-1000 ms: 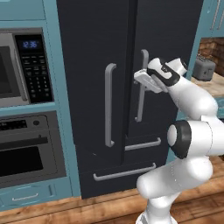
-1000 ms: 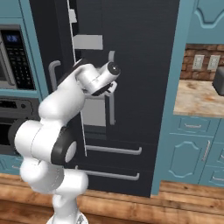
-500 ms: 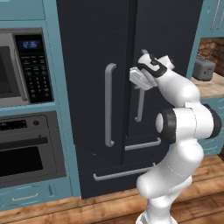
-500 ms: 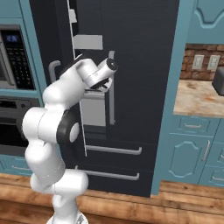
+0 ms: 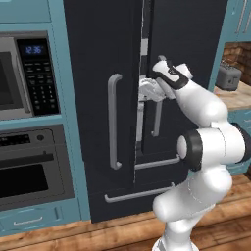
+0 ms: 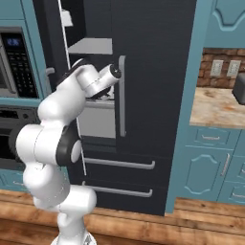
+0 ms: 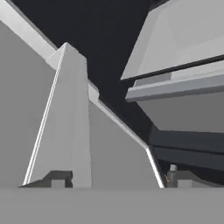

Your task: Take the lemon wedge from the fridge and place it on the plate with fish on the dining counter.

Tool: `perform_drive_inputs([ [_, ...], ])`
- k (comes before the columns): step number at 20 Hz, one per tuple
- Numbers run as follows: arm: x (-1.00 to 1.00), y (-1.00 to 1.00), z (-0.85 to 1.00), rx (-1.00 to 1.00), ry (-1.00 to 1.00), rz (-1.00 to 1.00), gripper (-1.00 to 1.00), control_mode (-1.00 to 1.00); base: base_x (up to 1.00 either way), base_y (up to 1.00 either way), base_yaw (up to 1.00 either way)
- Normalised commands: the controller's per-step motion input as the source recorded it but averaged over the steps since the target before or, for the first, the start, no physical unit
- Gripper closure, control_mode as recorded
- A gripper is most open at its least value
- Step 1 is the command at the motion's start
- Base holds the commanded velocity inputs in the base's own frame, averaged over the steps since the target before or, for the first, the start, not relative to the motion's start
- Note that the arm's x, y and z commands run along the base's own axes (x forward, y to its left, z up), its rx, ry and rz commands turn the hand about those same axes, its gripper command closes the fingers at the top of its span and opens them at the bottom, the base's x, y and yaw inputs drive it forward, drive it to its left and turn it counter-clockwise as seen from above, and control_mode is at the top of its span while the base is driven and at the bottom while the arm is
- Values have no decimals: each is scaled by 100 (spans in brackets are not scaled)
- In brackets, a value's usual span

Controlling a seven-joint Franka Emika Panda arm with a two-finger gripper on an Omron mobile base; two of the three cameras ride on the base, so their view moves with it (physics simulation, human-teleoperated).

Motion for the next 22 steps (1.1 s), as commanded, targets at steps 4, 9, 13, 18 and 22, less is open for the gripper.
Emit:
perform_drive_inputs([
  [4, -69, 100, 0, -10, -27, 10, -100, -100, 0, 0, 0],
  [9, -30, 100, -4, -7, -20, 3, -100, -100, 0, 0, 0],
  [13, 1, 100, -11, 0, -8, 0, -100, -100, 0, 0, 0],
  [18, 13, 80, -17, 1, 1, 0, -100, -100, 0, 0, 0],
  [22, -2, -28, 8, 2, 0, -6, -100, -100, 0, 0, 0],
])
